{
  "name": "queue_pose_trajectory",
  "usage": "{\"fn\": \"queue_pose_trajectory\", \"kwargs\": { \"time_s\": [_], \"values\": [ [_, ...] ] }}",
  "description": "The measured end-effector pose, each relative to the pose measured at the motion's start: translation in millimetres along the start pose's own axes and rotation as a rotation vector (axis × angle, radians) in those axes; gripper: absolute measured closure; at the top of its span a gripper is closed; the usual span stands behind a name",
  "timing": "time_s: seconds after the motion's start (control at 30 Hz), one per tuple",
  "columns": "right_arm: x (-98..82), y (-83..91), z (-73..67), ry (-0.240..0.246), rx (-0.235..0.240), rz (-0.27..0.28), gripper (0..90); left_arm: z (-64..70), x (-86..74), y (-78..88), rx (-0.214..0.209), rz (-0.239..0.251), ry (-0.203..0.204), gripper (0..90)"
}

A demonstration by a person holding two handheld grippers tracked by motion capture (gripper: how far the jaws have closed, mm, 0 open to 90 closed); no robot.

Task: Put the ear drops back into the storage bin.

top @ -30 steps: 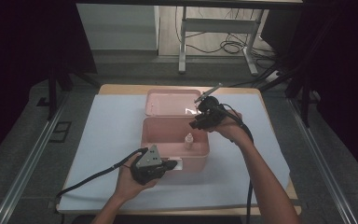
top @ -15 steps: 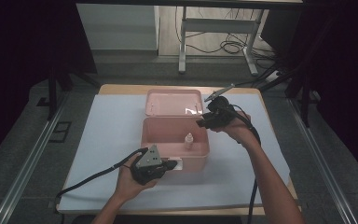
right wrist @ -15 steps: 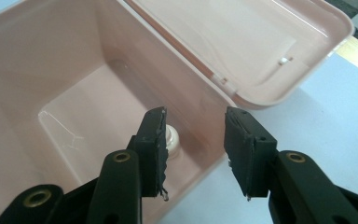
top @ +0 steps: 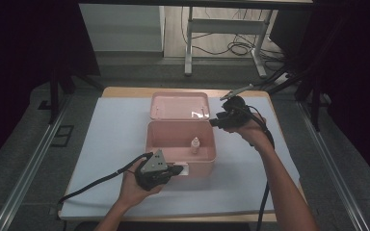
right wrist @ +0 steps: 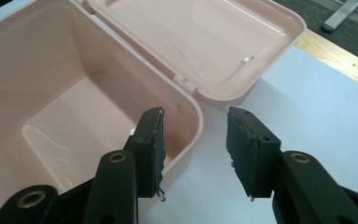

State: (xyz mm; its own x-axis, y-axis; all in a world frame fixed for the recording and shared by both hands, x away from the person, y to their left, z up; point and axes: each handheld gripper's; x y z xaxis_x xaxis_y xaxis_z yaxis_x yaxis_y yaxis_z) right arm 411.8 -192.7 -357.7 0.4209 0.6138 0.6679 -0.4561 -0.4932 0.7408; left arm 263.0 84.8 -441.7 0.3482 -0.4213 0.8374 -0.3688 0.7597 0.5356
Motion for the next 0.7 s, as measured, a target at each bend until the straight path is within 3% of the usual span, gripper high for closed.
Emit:
{"fn": "queue_pose_trajectory", "kwargs": {
  "time_s": [0.7],
  "values": [
    [3.2,-15.9,27.3,-0.104,-0.060,-0.028,55.9,0.3,0.0,-0.1,-0.002,0.002,0.005,90.0]
  ]
}}
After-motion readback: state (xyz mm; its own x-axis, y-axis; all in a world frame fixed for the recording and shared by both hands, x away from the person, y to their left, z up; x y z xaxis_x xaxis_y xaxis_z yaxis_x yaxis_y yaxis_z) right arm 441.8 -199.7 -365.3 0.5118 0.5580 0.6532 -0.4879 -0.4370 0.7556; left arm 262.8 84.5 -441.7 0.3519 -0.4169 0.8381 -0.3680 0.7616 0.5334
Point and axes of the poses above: each handheld gripper's, and its own axes: y roughly backward along the jaws, x roughly out of its top, z roughly to its right, and after that the axes turned 8 degrees about y, right-handed
